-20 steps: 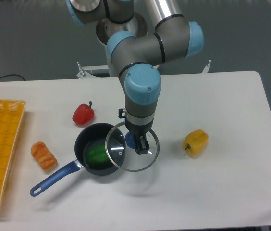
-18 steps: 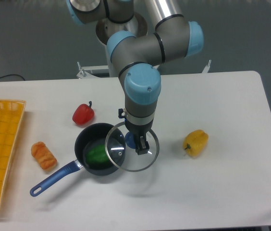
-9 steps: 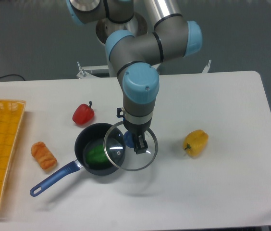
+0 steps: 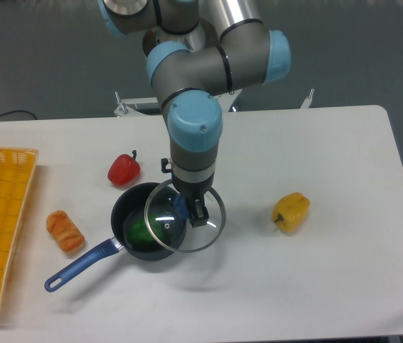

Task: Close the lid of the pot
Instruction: 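Lift the held glass lid slightly above the blue saucepan, then move the glass lid over the saucepan rim and lower it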

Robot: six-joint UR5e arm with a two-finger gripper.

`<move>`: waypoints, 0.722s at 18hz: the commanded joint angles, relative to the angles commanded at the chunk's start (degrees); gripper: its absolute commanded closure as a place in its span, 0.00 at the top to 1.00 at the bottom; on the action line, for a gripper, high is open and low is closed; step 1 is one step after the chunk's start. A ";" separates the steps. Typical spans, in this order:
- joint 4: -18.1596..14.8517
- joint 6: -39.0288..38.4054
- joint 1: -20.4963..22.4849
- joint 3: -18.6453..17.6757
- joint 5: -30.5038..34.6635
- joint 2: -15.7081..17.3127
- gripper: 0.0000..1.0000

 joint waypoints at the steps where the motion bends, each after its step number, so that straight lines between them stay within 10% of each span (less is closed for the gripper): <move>1: 0.09 -0.09 -0.52 -0.09 0.09 0.00 0.57; 13: 3.07 -7.99 -8.52 -4.30 6.67 0.26 0.57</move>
